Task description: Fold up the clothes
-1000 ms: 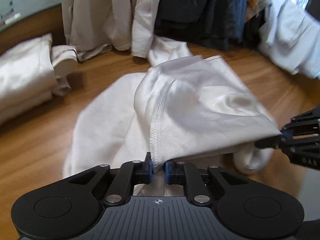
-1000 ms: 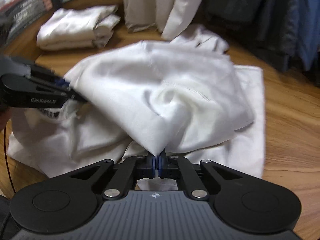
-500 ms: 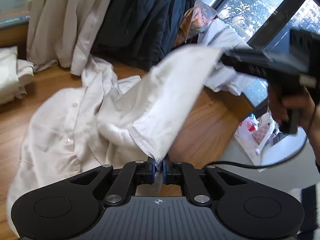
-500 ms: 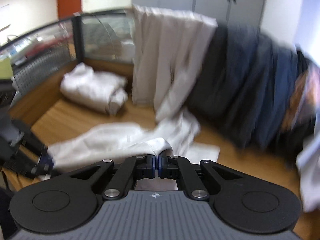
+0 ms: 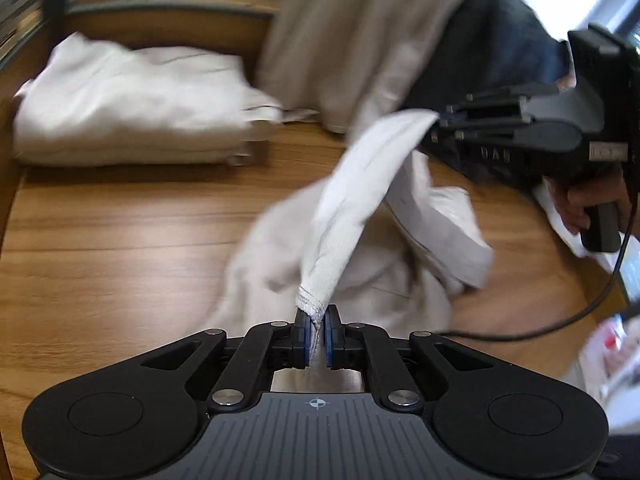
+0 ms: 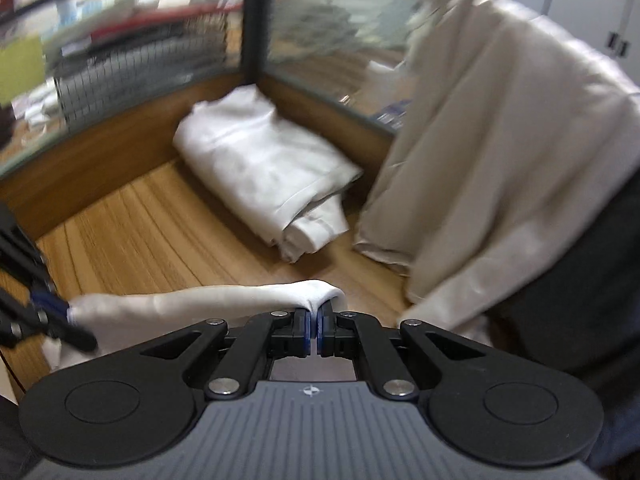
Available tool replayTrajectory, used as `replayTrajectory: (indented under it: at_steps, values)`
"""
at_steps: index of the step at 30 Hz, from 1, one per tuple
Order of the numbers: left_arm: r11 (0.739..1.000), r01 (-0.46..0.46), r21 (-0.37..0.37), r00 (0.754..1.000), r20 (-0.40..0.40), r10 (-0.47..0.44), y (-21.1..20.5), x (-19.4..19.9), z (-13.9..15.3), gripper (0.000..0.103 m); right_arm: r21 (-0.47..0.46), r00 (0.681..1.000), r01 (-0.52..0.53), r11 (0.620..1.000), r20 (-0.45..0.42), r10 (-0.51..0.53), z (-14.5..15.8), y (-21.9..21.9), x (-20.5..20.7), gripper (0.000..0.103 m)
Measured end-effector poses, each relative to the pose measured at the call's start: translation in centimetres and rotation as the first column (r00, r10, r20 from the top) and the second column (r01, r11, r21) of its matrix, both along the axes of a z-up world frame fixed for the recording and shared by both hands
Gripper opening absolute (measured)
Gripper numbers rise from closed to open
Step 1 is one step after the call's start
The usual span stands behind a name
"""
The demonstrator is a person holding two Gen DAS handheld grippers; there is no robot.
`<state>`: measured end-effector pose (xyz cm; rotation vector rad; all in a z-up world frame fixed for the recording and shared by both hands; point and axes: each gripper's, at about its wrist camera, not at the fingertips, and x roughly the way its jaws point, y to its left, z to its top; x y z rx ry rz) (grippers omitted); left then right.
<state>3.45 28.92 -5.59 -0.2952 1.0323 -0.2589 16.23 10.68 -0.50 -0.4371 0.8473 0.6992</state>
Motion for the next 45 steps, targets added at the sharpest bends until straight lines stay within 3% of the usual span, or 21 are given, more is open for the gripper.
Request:
replayTrajectory:
  at_steps: [3,4,5,9,11,16,19,22,23,29,31,32,33,34,35,40,45]
  values:
    - [0.998,-0.061,0.018,0.998,-0.021,0.062,1.0,1.1,-0.9,0.012,-0.021,0.999,-0.025,0.999,-0.042,0.024,-2.7,1.5,2.2,0.005]
    - [0.996,-0.078,0.032,0.997,-0.026,0.078,1.1,1.4,-1.1,0.019,-0.027,0.998,-0.03,0.999,-0.053,0.028,-3.5,1.9,2.8,0.008]
    - [0.995,-0.093,0.046,0.995,-0.031,0.095,1.3,1.8,-1.2,0.025,-0.035,0.998,-0.029,0.999,-0.063,0.026,-4.1,2.1,3.3,0.017]
    - [0.99,-0.06,0.124,0.998,0.03,0.057,0.6,2.1,0.2,0.039,-0.024,0.996,0.005,1.0,-0.086,-0.007,-4.7,1.8,4.7,0.024]
    - [0.991,-0.014,0.134,0.998,0.061,0.006,-0.2,2.4,0.6,0.051,0.006,0.996,0.025,1.0,-0.091,-0.024,-4.2,0.9,4.7,0.035]
    - [0.981,0.118,0.157,0.989,0.07,-0.13,-2.7,4.0,0.1,0.051,0.04,0.988,0.066,0.997,-0.142,-0.059,-3.7,-1.9,2.7,0.035]
    - [0.97,0.186,0.157,0.978,0.06,-0.197,-4.3,5.0,-0.9,0.051,0.016,0.982,0.09,0.996,-0.171,-0.086,-4.8,-3.2,0.7,0.036]
    - [0.954,0.242,0.176,0.966,0.042,-0.253,-5.9,6.2,-2.3,0.052,-0.008,0.972,0.127,0.992,-0.2,-0.126,-6.4,-4.4,-1.2,0.048]
    - [0.948,0.262,0.182,0.961,0.041,-0.273,-6.5,6.5,-2.7,0.052,-0.016,0.969,0.136,0.991,-0.205,-0.136,-7.0,-4.6,-1.7,0.053]
    - [0.891,0.377,0.254,0.915,0.045,-0.4,-9.7,7.6,-4.4,0.054,-0.087,0.965,0.161,0.983,-0.196,-0.176,-10.3,-5.4,-3.5,0.052]
    - [0.868,0.403,0.291,0.9,0.05,-0.434,-10.5,7.5,-4.7,0.052,-0.107,0.969,0.16,0.981,-0.171,-0.176,-10.6,-5.5,-3.7,0.047]
    - [0.859,0.41,0.307,0.892,0.059,-0.447,-10.7,7.5,-4.8,0.043,-0.108,0.969,0.165,0.98,-0.168,-0.181,-10.6,-5.7,-3.6,0.033]
    - [0.855,0.414,0.313,0.886,0.076,-0.457,-10.7,7.2,-4.7,0.032,-0.102,0.966,0.177,0.979,-0.172,-0.192,-10.4,-5.9,-3.2,0.026]
    - [0.851,0.418,0.319,0.879,0.093,-0.467,-10.7,7.0,-4.6,0.011,-0.095,0.962,0.19,0.977,-0.179,-0.204,-10.1,-6.2,-2.8,0.018]
    - [0.859,0.408,0.31,0.883,0.106,-0.458,-10.5,6.9,-4.3,0.004,-0.087,0.962,0.201,0.976,-0.173,-0.213,-9.6,-6.4,-2.5,0.011]
    - [0.91,0.344,0.229,0.905,0.178,-0.387,-8.7,5.8,-2.0,0.002,-0.072,0.965,0.236,0.969,-0.101,-0.243,-6.4,-7.5,-0.5,0.004]
    - [0.957,0.285,0.045,0.928,0.236,-0.288,-5.2,3.7,2.0,0.002,-0.084,0.956,0.288,0.954,-0.035,-0.291,-4.7,-9.2,2.1,0.004]
